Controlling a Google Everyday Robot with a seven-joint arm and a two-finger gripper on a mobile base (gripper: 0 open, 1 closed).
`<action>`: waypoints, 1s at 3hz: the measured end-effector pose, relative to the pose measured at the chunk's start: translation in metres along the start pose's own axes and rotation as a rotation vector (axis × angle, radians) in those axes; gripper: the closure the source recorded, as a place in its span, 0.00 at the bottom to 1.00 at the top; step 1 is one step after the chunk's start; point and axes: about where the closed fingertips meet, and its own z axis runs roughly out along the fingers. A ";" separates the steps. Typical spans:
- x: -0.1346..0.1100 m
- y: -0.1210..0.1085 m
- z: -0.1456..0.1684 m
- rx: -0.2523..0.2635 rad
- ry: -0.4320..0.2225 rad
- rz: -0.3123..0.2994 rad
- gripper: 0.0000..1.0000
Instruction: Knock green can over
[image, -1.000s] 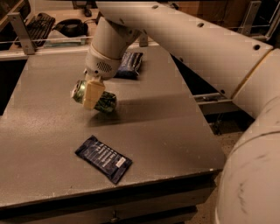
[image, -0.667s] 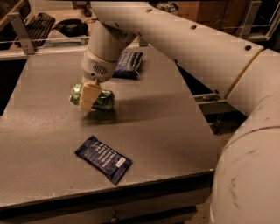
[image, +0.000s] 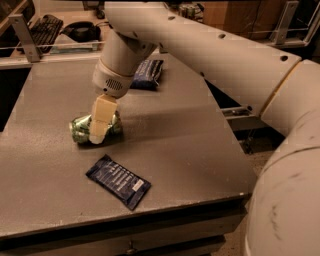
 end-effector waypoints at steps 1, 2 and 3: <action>0.007 0.011 -0.012 0.040 -0.107 0.016 0.00; 0.026 0.021 -0.052 0.171 -0.254 0.042 0.00; 0.053 0.036 -0.097 0.315 -0.368 0.071 0.00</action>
Offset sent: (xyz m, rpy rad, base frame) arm 0.0049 -0.1876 0.0739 0.4824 -0.2129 -0.3946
